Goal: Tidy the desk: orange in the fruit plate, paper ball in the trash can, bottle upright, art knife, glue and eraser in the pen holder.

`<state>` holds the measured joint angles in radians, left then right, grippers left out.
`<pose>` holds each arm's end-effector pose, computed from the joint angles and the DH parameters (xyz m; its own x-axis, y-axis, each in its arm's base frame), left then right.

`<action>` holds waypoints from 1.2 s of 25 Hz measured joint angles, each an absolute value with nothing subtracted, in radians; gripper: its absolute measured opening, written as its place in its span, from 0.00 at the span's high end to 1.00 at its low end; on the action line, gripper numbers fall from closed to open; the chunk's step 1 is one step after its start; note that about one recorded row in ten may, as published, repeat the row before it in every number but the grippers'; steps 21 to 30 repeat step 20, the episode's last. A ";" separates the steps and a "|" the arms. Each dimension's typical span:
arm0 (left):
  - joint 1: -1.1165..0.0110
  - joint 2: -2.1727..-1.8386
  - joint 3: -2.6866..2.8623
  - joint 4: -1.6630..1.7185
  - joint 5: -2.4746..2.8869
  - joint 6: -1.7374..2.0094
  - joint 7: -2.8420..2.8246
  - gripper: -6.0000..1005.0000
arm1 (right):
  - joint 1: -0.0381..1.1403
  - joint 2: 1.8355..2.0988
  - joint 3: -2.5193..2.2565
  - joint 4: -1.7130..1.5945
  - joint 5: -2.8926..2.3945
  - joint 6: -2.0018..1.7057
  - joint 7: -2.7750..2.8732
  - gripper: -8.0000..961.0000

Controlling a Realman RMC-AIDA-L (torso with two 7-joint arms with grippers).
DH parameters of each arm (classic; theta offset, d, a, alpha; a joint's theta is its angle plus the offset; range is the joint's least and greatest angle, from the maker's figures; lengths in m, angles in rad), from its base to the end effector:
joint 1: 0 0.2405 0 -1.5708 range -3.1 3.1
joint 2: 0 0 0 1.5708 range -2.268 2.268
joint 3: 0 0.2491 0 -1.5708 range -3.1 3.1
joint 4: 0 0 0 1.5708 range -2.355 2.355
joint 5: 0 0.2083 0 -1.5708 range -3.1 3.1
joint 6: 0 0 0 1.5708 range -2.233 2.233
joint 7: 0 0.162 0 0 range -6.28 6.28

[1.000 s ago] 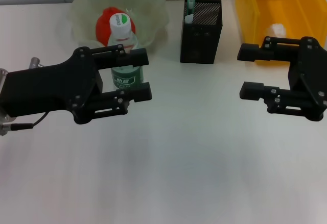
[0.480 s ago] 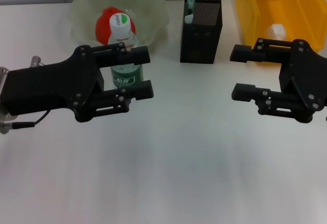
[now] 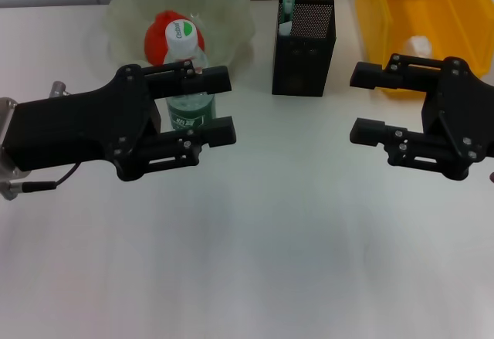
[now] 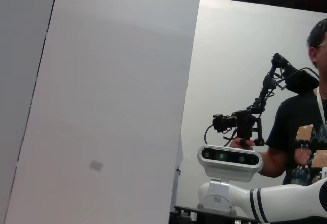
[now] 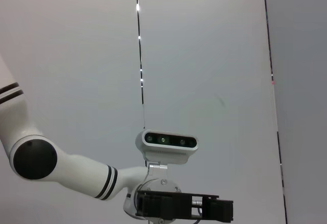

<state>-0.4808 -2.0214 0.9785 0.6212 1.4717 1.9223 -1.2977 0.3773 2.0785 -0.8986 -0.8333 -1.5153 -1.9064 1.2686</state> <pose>-0.1863 0.2870 0.0195 0.6016 0.1523 0.7842 0.1418 -0.9864 0.0828 0.1920 0.2797 0.0329 0.6384 -0.0073 -0.7697 -0.1239 -0.9879 -0.0933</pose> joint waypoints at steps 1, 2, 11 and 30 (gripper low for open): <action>-0.482 -2.021 0.978 0.621 1.472 1.920 -1.298 0.38 | 0.379 2.079 -0.899 -0.831 -1.515 -1.906 1.269 0.36; -0.482 -2.021 0.978 0.621 1.472 1.920 -1.298 0.38 | 0.381 2.078 -0.899 -0.829 -1.515 -1.906 1.269 0.36; -0.475 -2.029 0.942 0.616 1.470 1.908 -1.284 0.38 | 0.383 2.079 -0.899 -0.811 -1.514 -1.884 1.269 0.36; -0.475 -2.031 0.936 0.614 1.469 1.906 -1.282 0.38 | 0.387 2.080 -0.901 -0.789 -1.513 -1.870 1.269 0.36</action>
